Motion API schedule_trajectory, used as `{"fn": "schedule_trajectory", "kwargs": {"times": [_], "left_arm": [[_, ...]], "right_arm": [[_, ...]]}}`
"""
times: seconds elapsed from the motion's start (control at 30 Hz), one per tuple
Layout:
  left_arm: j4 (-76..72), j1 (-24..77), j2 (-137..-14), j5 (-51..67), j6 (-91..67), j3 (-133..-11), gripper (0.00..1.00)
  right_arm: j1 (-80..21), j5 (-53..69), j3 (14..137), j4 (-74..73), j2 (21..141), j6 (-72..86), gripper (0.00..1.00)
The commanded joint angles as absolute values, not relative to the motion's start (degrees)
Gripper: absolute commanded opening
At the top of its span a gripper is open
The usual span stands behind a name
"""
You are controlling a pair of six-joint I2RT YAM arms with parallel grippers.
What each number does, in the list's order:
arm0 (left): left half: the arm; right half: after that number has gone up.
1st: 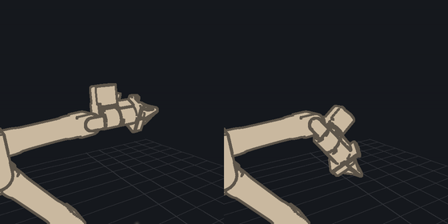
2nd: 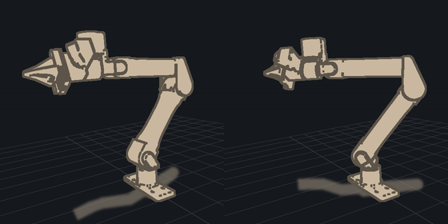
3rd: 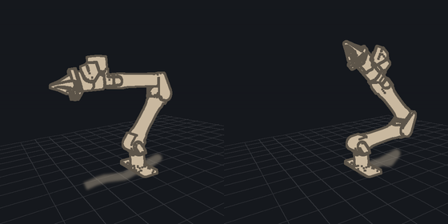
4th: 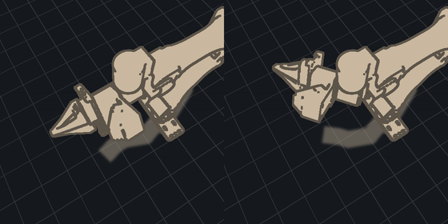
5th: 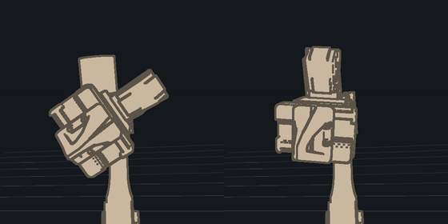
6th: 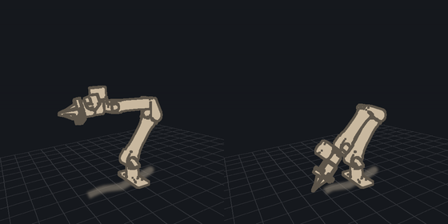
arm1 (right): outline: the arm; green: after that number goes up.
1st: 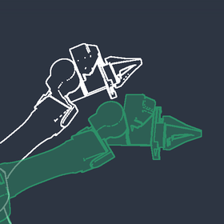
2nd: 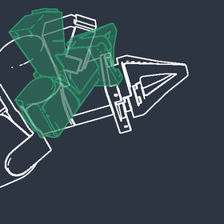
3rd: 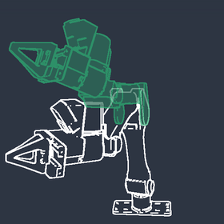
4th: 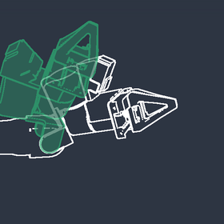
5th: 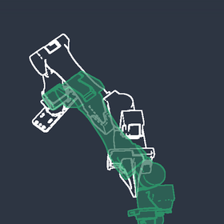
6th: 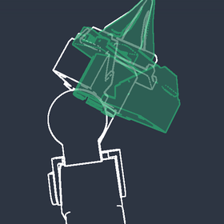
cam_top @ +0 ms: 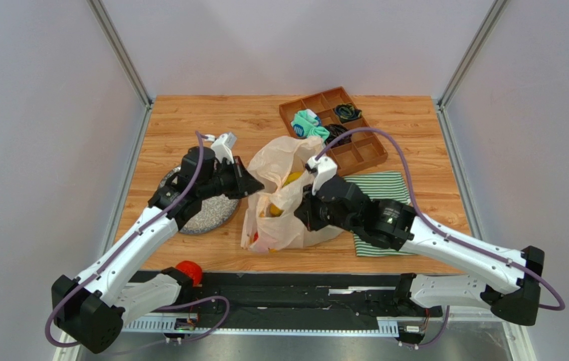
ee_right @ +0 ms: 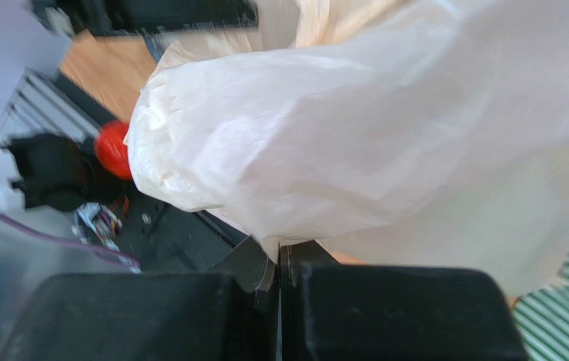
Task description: Place the fruits into the plastic bag
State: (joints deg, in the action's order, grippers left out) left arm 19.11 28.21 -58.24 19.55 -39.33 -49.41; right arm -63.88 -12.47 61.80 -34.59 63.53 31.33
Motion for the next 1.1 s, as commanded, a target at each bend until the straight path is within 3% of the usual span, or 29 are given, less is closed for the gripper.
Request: {"fn": "schedule_trajectory", "kwargs": {"times": [0.0, 0.2, 0.47, 0.77, 1.07], "left_arm": [[16.26, 25.23, -59.76, 22.85, -40.17, -61.31, 0.00], [13.19, 21.01, -64.33, 30.30, -43.76, -70.57, 0.00], [0.81, 14.51, -68.11, 38.84, -53.08, -63.29, 0.00], [3.43, 9.07, -69.87, 40.16, -51.68, -61.88, 0.00], [3.69, 4.84, -62.76, 44.20, -56.42, -64.86, 0.00]], "right_arm": [[-58.90, -18.80, 77.76, -36.20, 59.68, 20.51, 0.00], [-46.94, -14.33, 84.38, -39.20, 59.59, 17.31, 0.00], [-41.05, -12.75, 72.17, -37.88, 60.55, 20.73, 0.00], [-29.80, -7.40, 65.22, -36.30, 62.05, 21.71, 0.00], [-26.72, -1.50, 74.44, -42.10, 56.87, 22.94, 0.00]]}}
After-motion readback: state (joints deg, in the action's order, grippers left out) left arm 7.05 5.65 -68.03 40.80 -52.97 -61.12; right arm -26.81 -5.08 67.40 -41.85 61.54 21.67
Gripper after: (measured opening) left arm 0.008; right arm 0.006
